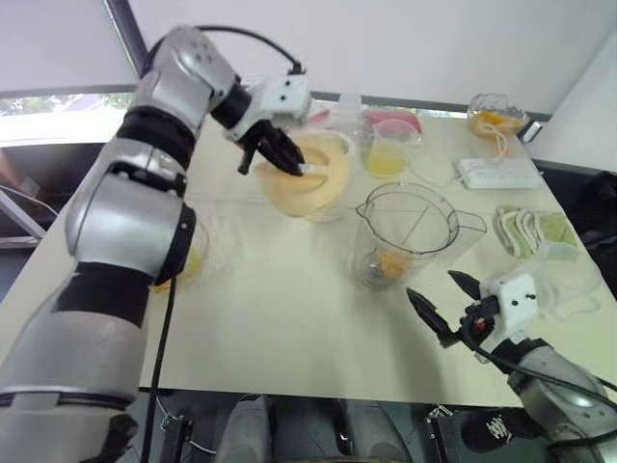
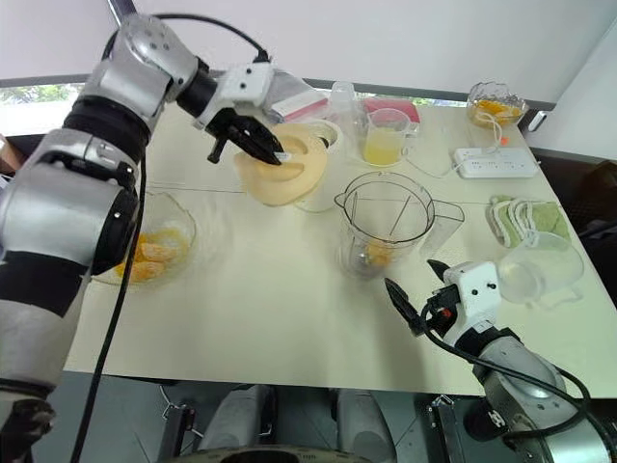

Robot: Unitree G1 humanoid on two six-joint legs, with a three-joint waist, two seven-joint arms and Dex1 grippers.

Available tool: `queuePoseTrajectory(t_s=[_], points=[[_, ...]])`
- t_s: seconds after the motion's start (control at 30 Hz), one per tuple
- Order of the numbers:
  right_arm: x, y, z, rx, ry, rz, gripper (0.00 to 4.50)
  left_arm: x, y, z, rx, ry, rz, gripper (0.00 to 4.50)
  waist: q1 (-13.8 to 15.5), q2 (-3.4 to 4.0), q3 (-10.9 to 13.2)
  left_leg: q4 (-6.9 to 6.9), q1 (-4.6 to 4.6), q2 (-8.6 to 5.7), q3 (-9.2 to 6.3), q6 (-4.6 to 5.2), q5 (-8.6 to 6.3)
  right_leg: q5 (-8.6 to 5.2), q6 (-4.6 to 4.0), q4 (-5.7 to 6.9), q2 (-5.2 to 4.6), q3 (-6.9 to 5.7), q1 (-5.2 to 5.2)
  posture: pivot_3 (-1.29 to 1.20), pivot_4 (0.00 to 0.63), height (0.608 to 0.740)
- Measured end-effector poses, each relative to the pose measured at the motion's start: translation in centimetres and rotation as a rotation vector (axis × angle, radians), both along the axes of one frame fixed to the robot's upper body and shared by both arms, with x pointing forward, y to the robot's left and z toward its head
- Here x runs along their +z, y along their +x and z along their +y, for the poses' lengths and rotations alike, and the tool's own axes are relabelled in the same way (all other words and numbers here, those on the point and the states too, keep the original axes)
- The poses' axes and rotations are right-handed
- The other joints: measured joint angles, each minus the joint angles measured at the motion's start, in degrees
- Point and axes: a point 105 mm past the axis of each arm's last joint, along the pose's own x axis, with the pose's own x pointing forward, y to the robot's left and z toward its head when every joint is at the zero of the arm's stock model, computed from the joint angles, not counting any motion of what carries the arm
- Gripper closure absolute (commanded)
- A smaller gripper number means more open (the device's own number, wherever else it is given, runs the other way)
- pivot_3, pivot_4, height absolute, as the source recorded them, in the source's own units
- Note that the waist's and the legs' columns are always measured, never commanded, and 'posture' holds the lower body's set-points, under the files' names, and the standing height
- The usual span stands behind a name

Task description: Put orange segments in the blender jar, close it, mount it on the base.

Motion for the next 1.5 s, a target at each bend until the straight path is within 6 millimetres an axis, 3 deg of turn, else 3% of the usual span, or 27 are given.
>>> queuePoseTrajectory(t_s=[0.23, 0.53, 1.13, 1.23, 1.37, 1.5], points=[[-1.4, 1.6, -1.9, -0.127, -0.029, -0.029, 0.00, -0.4, -0.2, -1.5, -0.037, 0.024, -0.010, 4.32, -0.4, 0.02, 0.0, 0.00, 0.02, 0.00, 0.00, 0.00, 0.00, 0.00, -0.01, 0.08, 0.03, 0.02, -0.05, 0.00, 0.150, 0.740], [-1.2, 4.5, -3.7, -0.262, -0.008, -0.118, 0.00, -0.7, -0.3, -2.4, -0.069, 0.043, -0.028, 4.32, -0.3, 0.04, 0.0, 0.00, 0.01, -0.02, 0.02, 0.00, 0.00, 0.01, 0.00, 0.08, 0.01, 0.03, -0.06, 0.00, 0.150, 0.740], [-1.1, 7.2, -4.9, -0.341, 0.002, -0.170, 0.00, 0.1, 0.2, -2.7, -0.045, 0.027, -0.097, 4.32, -0.4, 0.05, 0.0, -0.01, 0.01, -0.02, 0.00, 0.01, -0.01, 0.01, 0.03, 0.10, 0.02, 0.02, -0.06, 0.00, 0.150, 0.740], [-1.3, 7.5, -4.9, -0.345, 0.007, -0.166, 0.75, 0.1, 0.2, -2.7, -0.043, 0.031, -0.099, 4.32, -0.4, 0.05, 0.0, -0.01, 0.01, -0.02, 0.00, 0.01, -0.01, 0.01, 0.03, 0.11, 0.02, 0.02, -0.06, 0.00, 0.150, 0.740], [-1.1, 7.8, -4.5, -0.331, 0.012, -0.172, 2.67, 0.0, 0.1, -3.0, -0.052, 0.026, -0.095, 4.32, -0.3, 0.06, 0.0, -0.01, 0.01, -0.02, 0.00, 0.01, -0.01, 0.01, 0.03, 0.11, 0.02, 0.02, -0.06, 0.00, 0.150, 0.740], [-0.8, 8.1, -4.2, -0.327, 0.020, -0.183, 2.67, 0.0, 0.0, -3.0, -0.059, 0.028, -0.087, 4.32, -0.2, 0.06, 0.0, -0.01, -0.01, -0.03, 0.00, 0.01, -0.01, 0.01, 0.03, 0.09, 0.01, 0.02, -0.06, 0.00, 0.150, 0.740]])
